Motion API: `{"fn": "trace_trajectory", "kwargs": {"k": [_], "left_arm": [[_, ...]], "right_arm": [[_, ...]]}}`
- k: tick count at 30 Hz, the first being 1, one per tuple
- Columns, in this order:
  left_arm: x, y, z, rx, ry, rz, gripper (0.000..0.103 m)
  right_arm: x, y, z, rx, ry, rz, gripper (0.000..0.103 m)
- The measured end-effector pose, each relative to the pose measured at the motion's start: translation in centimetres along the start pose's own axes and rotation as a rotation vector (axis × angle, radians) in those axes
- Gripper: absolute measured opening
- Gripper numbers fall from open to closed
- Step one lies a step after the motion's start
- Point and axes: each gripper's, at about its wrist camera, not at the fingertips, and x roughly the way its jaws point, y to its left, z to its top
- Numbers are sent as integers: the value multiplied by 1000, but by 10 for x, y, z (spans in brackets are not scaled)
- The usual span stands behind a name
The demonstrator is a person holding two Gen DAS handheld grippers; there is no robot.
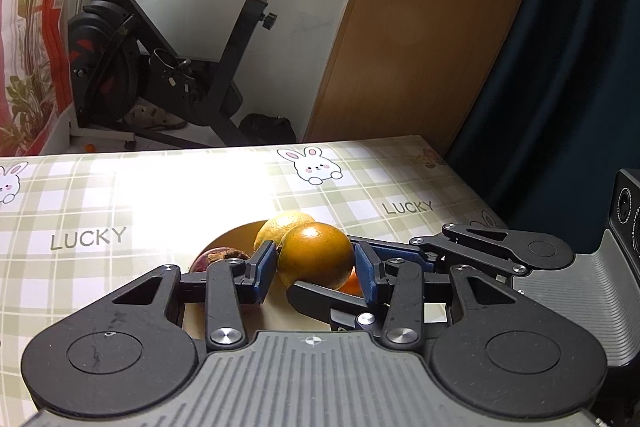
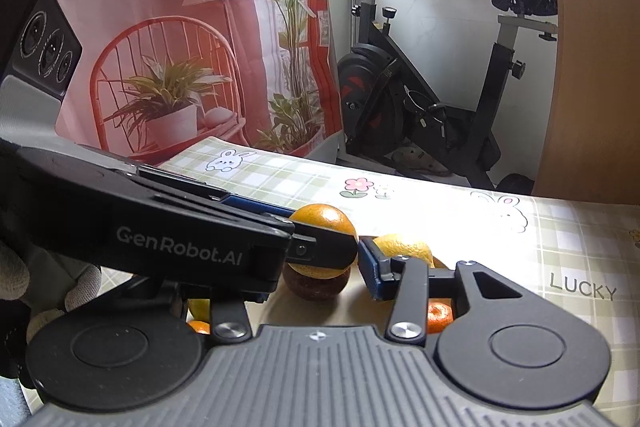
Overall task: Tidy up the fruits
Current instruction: 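Carry the orange onto the plate with both grippers and open them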
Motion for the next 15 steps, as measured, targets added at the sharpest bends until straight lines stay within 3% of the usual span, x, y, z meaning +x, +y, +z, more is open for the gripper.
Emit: {"fn": "trace_trajectory", "kwargs": {"k": [9, 15], "left_arm": [[48, 10, -14, -32, 107, -20, 45], [63, 13, -19, -48, 132, -17, 45]], "right_arm": [[25, -25, -27, 49, 81, -20, 45], [36, -32, -34, 44, 110, -24, 45]]}}
